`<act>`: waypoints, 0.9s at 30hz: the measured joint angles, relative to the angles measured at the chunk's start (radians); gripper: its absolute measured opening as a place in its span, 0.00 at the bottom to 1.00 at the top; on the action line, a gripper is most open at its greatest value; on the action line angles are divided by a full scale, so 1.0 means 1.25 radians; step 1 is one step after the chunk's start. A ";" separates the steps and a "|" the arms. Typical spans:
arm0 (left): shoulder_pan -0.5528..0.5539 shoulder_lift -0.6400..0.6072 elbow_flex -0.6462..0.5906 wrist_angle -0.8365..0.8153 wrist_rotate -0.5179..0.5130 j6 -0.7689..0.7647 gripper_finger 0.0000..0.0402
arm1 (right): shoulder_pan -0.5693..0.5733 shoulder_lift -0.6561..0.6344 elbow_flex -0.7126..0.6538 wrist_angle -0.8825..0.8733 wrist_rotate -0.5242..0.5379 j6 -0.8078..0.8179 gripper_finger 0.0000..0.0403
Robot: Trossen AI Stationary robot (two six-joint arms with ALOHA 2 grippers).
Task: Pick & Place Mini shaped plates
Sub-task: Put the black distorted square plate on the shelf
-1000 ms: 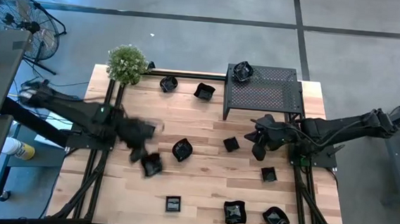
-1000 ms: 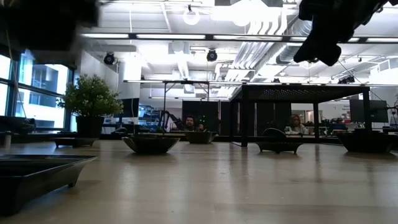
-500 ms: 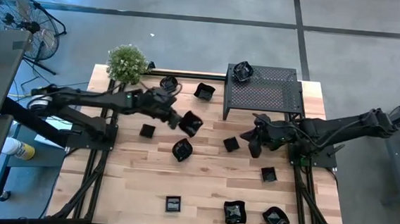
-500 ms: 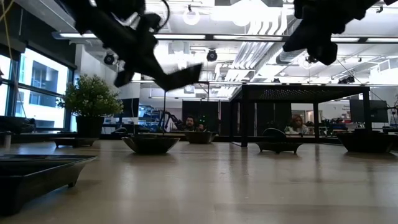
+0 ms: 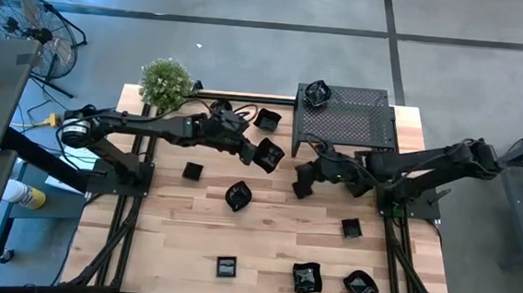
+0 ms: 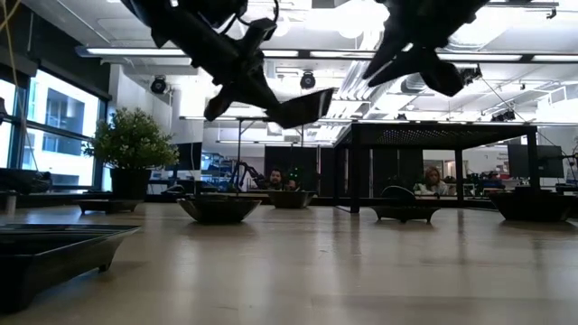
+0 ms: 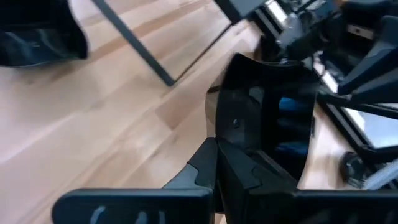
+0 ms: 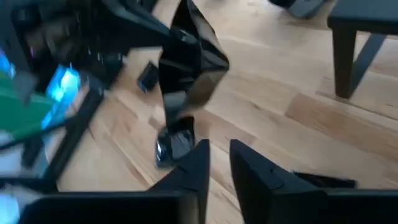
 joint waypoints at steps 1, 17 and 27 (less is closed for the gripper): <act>0.000 0.000 0.004 -0.011 -0.009 0.001 0.00 | -0.001 0.009 0.008 0.004 0.010 0.016 0.18; -0.064 0.001 0.089 -0.189 -0.148 0.196 0.00 | -0.073 0.183 0.202 -0.055 -0.045 -0.292 0.31; -0.064 0.001 0.097 -0.196 -0.142 0.214 0.00 | -0.077 0.276 0.304 -0.135 0.010 -0.420 0.18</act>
